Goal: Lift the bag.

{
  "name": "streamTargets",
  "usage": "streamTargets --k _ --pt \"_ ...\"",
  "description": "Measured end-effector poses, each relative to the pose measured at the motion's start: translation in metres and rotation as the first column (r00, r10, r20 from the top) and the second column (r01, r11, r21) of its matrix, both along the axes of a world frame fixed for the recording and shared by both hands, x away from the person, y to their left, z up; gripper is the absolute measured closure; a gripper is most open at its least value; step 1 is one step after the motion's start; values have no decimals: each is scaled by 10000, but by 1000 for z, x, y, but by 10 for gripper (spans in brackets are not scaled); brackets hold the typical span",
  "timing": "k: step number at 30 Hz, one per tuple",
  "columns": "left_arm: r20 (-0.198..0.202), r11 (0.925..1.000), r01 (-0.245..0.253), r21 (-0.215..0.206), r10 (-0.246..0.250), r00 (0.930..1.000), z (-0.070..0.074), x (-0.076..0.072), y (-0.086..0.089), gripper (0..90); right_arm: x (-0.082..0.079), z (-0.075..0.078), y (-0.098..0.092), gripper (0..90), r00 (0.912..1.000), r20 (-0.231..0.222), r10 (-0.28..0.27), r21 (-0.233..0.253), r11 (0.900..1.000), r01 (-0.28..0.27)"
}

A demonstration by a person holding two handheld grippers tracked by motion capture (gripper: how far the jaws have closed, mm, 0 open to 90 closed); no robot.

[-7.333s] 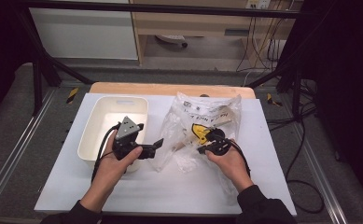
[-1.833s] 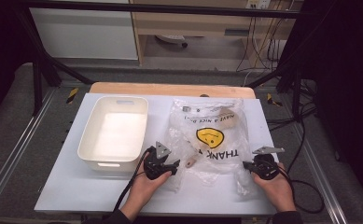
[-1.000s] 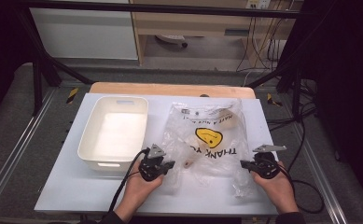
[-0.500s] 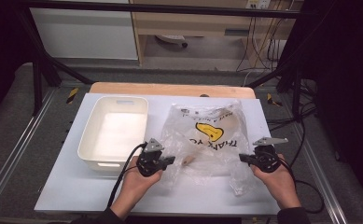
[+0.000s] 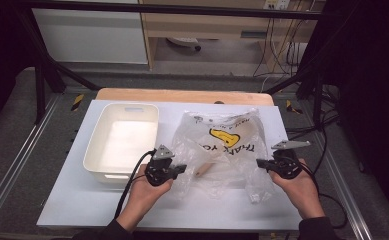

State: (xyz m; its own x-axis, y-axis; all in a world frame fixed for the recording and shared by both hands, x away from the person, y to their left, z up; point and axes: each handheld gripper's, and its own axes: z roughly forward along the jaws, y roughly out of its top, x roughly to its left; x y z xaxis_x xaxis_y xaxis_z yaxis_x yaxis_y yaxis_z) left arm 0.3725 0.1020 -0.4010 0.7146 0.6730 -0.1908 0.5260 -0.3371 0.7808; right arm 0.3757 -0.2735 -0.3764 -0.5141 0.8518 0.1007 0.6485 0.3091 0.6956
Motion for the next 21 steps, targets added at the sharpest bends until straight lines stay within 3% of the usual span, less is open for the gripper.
streamTargets --k 11,17,21 --pt "-86 10000 60 7 -60 9999 3 2 2 900 6 10 2 900 9999 81 120 -211 9997 -119" --pt "-87 9998 147 117 -146 9999 1 2 -1 900 6 9 6 900 9998 67 178 -387 9991 -175" --pt "-148 9998 175 121 -173 9997 -3 1 -2 900 5 -1 9 900 9996 -127 261 -475 9985 -267"
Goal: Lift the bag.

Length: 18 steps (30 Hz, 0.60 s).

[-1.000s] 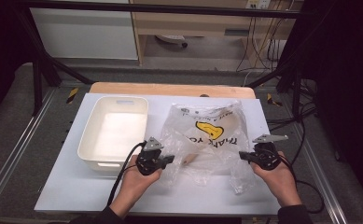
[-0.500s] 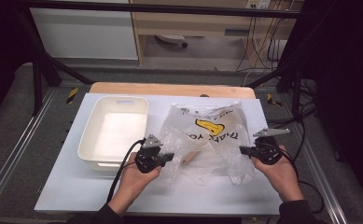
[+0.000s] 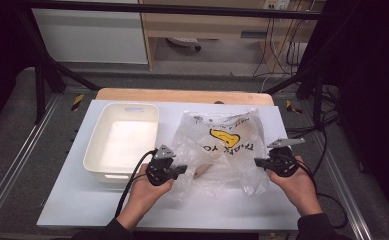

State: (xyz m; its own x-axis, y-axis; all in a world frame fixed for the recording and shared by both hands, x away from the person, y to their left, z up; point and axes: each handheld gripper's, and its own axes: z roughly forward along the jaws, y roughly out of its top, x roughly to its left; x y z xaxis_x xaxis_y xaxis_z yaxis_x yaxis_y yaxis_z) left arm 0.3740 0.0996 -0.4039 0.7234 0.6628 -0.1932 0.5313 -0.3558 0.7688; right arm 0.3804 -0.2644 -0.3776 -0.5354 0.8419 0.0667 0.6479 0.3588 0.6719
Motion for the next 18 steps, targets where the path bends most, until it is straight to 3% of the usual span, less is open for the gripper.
streamTargets --k 9,16,18 --pt "-3 10000 -13 -11 13 10000 -5 -2 0 900 -6 -27 7 900 9993 -366 100 -199 9997 -108" --pt "-68 10000 14 -16 -14 10000 -9 -3 -1 900 -14 -56 13 900 9973 -716 173 -385 9991 -201" --pt "-61 10000 12 -36 -12 10000 -9 -3 -1 900 -15 -58 13 854 9975 -681 203 -449 9987 -234"
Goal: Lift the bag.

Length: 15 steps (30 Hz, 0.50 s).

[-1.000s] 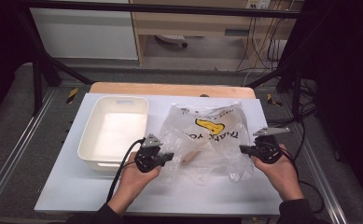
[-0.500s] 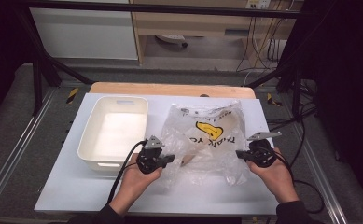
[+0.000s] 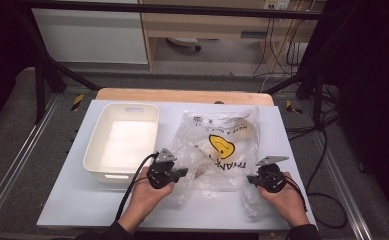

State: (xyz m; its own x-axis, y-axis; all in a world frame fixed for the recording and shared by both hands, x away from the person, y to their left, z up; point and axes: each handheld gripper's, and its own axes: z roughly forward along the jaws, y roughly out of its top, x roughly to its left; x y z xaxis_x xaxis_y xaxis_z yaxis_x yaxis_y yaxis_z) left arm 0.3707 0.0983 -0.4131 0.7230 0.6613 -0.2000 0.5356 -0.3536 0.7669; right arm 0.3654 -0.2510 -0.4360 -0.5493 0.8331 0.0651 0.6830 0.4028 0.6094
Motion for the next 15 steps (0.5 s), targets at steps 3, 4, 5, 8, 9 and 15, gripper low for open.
streamTargets --k 3,4,5,8,9,15 --pt "23 10000 16 1 -16 10000 0 0 0 900 -1 1 0 670 9997 196 -131 23 9999 131" --pt "22 10000 15 13 -15 10000 0 0 0 900 -1 1 -1 593 9996 174 -202 57 9998 201" --pt "21 10000 10 19 -10 10000 0 0 1 900 -1 0 -1 527 9997 134 -227 116 9997 225" --pt "38 10000 7 38 -7 10000 0 -1 1 900 -2 -4 -2 370 9991 258 -332 43 9994 331" --pt "52 10000 18 43 -19 10000 0 -1 1 900 -3 -4 -2 329 9992 263 -309 89 9995 307" --pt "46 10000 -25 32 25 10000 0 -1 2 899 -2 -10 5 182 9995 299 -62 95 9999 59"
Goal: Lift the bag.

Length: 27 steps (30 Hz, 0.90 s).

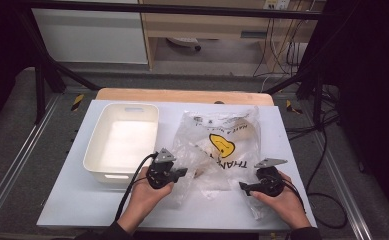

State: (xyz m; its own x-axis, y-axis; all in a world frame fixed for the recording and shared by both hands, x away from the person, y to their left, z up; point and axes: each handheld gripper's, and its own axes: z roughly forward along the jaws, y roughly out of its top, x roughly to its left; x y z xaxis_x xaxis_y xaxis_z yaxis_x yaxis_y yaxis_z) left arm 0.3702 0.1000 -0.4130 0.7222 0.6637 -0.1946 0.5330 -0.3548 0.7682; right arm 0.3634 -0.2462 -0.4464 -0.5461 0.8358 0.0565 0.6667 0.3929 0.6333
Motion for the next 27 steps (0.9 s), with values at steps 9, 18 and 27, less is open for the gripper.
streamTargets --k 9,18,27 --pt "-14 10000 -18 15 18 10000 -2 0 0 899 -2 -3 23 212 9961 130 874 -621 9943 -864" --pt "-65 10000 14 18 -14 10000 -3 1 -3 900 -2 2 28 607 9868 162 1610 -526 9857 -1599" --pt "-98 10000 -17 -58 16 10000 -3 3 -2 900 0 4 36 898 9829 27 1841 -584 9813 -1836"
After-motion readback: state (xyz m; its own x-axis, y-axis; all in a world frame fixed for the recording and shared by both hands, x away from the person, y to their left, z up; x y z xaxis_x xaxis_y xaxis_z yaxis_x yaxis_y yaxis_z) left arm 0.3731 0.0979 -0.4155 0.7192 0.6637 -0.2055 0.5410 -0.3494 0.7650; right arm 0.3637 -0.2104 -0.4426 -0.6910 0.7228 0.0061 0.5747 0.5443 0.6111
